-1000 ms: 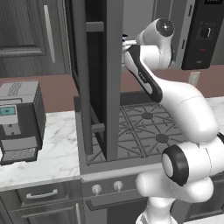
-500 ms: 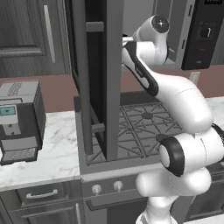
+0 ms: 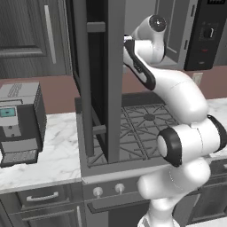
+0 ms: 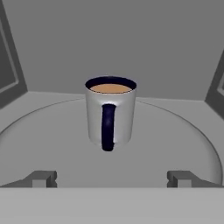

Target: Pick the cup of tea, navigate to the dining table, and place it on the saucer.

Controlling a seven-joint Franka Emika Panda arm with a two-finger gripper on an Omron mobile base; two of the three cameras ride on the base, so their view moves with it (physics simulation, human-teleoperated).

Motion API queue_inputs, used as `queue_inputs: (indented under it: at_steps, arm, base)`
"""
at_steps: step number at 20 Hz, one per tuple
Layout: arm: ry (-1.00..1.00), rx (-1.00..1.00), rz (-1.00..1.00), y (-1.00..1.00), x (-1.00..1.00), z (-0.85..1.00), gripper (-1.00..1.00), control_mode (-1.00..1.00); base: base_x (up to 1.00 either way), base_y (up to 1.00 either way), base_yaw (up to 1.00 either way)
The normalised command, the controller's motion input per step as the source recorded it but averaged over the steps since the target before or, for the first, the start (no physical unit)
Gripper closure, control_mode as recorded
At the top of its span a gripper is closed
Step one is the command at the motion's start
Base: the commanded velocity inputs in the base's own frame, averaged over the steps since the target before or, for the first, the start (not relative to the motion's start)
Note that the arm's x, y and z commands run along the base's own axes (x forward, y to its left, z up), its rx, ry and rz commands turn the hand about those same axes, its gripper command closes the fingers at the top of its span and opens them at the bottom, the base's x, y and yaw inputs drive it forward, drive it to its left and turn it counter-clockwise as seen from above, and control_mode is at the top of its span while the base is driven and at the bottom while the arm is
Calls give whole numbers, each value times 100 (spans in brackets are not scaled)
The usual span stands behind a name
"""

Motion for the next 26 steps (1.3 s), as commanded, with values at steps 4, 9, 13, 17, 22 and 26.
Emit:
queue_inputs:
  at_steps: [4, 9, 13, 17, 22, 26]
  arm:
    - [0, 0, 0, 0, 14, 0, -100, -100]
    - [0, 0, 0, 10, 32, -1, -100, -100]
    - [0, 0, 0, 13, 26, -8, -100, -100]
    - [0, 0, 0, 16, 32, -9, -100, -100]
    - [1, 0, 0, 1, 24, -1, -100, -100]
    - [0, 0, 0, 0, 29, -3, -100, -100]
  base:
    - [0, 0, 0]
    - [0, 0, 0]
    - [0, 0, 0]
    - [0, 0, 0]
    - [0, 0, 0]
    - [0, 0, 0]
